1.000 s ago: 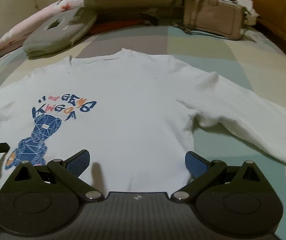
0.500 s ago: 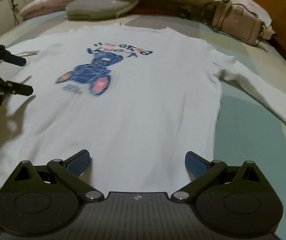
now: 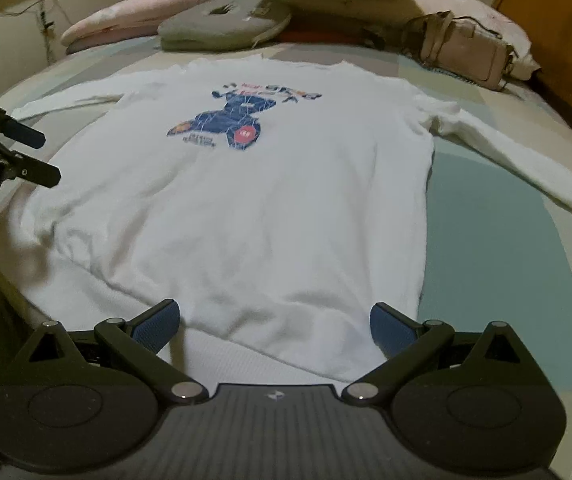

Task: Fold clothes

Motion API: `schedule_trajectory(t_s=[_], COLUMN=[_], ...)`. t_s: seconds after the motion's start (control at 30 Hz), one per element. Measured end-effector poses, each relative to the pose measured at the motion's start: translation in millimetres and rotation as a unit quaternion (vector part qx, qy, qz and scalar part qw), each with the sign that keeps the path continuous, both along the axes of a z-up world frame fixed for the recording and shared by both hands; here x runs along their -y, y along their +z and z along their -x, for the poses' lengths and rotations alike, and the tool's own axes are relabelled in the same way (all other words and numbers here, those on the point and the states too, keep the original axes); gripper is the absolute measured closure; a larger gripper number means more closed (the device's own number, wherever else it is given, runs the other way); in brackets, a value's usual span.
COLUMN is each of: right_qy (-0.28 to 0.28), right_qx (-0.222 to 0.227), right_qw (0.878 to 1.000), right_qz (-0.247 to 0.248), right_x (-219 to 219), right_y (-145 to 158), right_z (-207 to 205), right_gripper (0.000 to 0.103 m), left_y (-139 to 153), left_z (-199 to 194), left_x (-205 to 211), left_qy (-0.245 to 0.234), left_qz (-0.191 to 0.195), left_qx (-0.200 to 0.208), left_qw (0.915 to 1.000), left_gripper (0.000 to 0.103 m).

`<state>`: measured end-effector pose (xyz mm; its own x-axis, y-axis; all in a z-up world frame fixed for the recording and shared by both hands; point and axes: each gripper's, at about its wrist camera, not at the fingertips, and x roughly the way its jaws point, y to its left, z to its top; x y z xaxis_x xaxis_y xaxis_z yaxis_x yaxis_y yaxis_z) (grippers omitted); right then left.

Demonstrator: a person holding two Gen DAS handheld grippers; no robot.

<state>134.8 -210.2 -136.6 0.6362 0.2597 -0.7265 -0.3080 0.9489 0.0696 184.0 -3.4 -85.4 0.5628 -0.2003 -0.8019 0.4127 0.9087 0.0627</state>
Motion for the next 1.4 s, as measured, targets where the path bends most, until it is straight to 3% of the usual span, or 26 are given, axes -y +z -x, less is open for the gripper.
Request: schedule_trajectory(t_s=[0.1,0.2,0.33,0.43,0.57,0.67,0.77,0.87,1.0,1.1,1.17,1.23,1.33,1.4], right_qy=[-0.01,-0.018,-0.018,-0.018,-0.025,-0.026,-0.025,-0.024,-0.019,-0.012,-0.007,-0.002,0.004,0.003], right_qx=[0.013,0.025,0.027,0.029,0.027,0.026,0.028,0.029,0.038,0.042,0.041,0.036,0.025,0.016], right_qw=[1.0,0.999,0.999,0.999,0.999,0.999,0.999,0.999,0.999,0.999,0.999,0.999,1.0,1.0], right_qz=[-0.006,-0.011,-0.005,-0.001,0.002,0.004,0.003,0.002,0.0,-0.002,-0.001,0.001,0.005,0.008], right_x=[-5,-9,-4,0,-2,-4,-3,-2,0,2,3,3,3,1], right_y=[1,2,-7,-14,-15,-15,-16,-16,-18,-18,-17,-16,-14,-13], right_z=[1,3,8,12,10,10,10,12,15,17,17,16,13,11], right_gripper=[0.0,0.0,0.0,0.0,0.0,0.0,0.0,0.0,0.0,0.0,0.0,0.0,0.0,0.0], left_y=[-9,-27,-32,-25,-8,3,4,-5,-29,-40,-39,-34,-23,-15], left_z=[4,8,22,31,17,-11,-41,-65,-75,-54,-38,-26,-19,-17], left_x=[24,31,6,2,13,33,55,63,53,41,35,31,31,30], left_qy=[-0.022,-0.012,0.02,0.017,0.009,0.007,0.001,0.03,0.068,0.07,0.064,0.059,0.015,-0.002], left_qz=[-0.006,-0.031,0.012,-0.001,-0.008,0.014,0.015,0.0,0.012,0.017,0.011,-0.008,-0.037,-0.048], left_qx=[0.003,-0.003,-0.021,-0.035,0.01,0.027,0.06,0.091,0.06,0.055,0.045,0.009,-0.043,-0.054], left_qw=[0.9997,0.9994,0.9995,0.9992,0.9999,0.9995,0.9981,0.9954,0.9958,0.9959,0.9969,0.9982,0.9983,0.9974], left_gripper=[0.011,0.011,0.009,0.008,0.008,0.008,0.008,0.008,0.008,0.008,0.007,0.006,0.006,0.006])
